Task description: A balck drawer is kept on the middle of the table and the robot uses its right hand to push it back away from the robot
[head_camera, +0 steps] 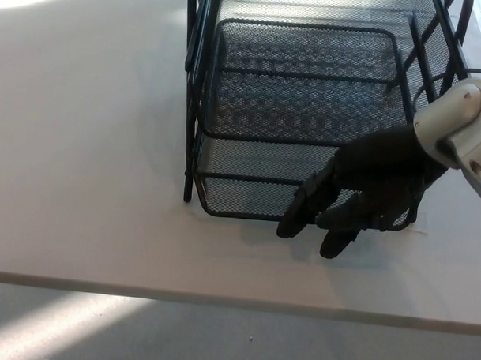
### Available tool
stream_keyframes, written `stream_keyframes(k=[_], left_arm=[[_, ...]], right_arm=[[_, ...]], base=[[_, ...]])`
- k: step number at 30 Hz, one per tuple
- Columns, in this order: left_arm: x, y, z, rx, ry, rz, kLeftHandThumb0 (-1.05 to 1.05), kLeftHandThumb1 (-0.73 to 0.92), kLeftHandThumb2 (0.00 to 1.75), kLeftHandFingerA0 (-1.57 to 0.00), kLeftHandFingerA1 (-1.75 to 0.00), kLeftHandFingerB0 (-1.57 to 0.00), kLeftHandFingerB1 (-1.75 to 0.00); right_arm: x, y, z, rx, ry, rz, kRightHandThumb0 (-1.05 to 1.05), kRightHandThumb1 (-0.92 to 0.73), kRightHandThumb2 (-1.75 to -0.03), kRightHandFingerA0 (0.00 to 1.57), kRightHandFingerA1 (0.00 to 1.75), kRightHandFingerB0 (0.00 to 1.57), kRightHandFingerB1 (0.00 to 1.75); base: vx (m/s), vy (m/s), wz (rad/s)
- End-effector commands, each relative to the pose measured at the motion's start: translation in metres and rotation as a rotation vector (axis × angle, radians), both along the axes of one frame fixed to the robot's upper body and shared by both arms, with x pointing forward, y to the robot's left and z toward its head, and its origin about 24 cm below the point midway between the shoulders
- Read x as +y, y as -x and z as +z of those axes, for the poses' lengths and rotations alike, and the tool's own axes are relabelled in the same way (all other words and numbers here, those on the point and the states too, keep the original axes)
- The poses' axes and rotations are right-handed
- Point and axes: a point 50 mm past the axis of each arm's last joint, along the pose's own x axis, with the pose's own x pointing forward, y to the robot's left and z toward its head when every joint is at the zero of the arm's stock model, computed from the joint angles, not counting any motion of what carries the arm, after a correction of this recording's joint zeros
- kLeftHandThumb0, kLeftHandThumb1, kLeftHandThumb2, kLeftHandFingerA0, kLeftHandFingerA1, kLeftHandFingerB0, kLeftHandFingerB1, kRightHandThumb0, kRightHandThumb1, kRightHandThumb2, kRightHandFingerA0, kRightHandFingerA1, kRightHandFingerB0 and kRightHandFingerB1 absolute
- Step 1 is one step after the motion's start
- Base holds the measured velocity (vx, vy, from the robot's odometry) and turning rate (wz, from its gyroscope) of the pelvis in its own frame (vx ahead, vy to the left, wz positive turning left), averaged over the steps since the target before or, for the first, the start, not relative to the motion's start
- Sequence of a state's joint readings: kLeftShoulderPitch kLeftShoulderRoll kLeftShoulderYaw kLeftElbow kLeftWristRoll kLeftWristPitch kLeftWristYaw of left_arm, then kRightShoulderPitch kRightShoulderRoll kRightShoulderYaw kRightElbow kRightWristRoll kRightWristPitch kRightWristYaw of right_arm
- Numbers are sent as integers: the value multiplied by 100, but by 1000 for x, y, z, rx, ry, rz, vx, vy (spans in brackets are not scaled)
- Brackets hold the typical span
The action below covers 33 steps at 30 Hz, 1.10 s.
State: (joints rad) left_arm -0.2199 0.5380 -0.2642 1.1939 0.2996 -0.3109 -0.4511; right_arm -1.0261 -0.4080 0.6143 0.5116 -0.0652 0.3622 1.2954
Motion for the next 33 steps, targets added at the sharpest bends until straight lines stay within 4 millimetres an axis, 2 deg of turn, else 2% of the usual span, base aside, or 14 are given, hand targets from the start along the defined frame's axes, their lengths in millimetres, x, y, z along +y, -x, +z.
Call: stream_keyframes(k=[1,6,7,10,11,12,13,14,15,16,26,28,29,33], left_arm=[[4,3,1,11,-21,-5,-58,74,63,-42,-36,-29,-31],[3,4,0,10,-18,-4,-58,74,63,-43,-36,-31,-31],[3,2,1,10,-18,-9,-58,75,63,-43,-36,-30,-31],[2,0,1,10,-22,-14,-58,75,63,-43,-36,-30,-31],[2,0,1,7,-14,-9,-59,71,63,-43,-37,-30,-31],[2,0,1,7,-12,-8,-59,71,63,-43,-37,-30,-31],[1,-1,1,5,-8,-7,-58,75,62,-43,-37,-31,-32],[1,-1,2,5,-9,-10,-59,75,63,-42,-36,-31,-31],[1,-1,2,5,-12,-13,-59,75,63,-42,-36,-31,-31],[2,-2,2,5,-16,-15,-58,75,63,-39,-35,-29,-31],[3,-3,3,7,-27,-19,-56,75,62,-41,-35,-30,-31],[3,-3,3,9,-28,-16,-56,75,62,-42,-35,-30,-31],[3,-3,3,8,-29,-16,-56,76,63,-41,-36,-31,-31],[4,-2,3,7,-26,-9,-56,75,62,-42,-35,-31,-31]], right_arm=[[2,8,7,-51,8,72,-75,-89,-67,29,33,23,30],[16,41,17,-74,-26,211,-76,-89,-67,29,33,21,30],[22,59,26,-107,-39,288,-80,-74,-99,21,45,17,42],[24,73,32,-130,-53,346,-79,-75,-99,19,45,16,41],[27,90,43,-175,-67,434,-76,-92,-70,24,34,15,28],[27,95,45,-187,-70,458,-76,-92,-70,24,34,15,28],[28,107,52,-203,-86,498,-79,-76,-102,17,45,9,39],[26,119,60,-215,-100,522,-78,-92,-68,27,34,14,27],[25,125,63,-221,-104,532,-78,-92,-68,27,34,14,27],[20,137,71,-226,-131,546,-79,-74,-99,16,45,9,38],[-40,171,91,-305,-368,393,-77,-73,-98,17,45,13,41],[-53,172,91,-308,-394,322,-78,-72,-97,18,45,15,41],[-60,172,90,-311,-408,288,-74,-88,-67,25,34,20,29],[-98,173,72,-296,-515,97,-77,-87,-66,25,32,20,29]], base=[[0,0,0],[0,0,0],[0,0,0],[0,0,0],[0,0,0],[0,0,0],[0,0,0],[0,0,0],[0,0,0],[0,0,0],[0,0,0],[0,0,0],[0,0,0],[0,0,0]])
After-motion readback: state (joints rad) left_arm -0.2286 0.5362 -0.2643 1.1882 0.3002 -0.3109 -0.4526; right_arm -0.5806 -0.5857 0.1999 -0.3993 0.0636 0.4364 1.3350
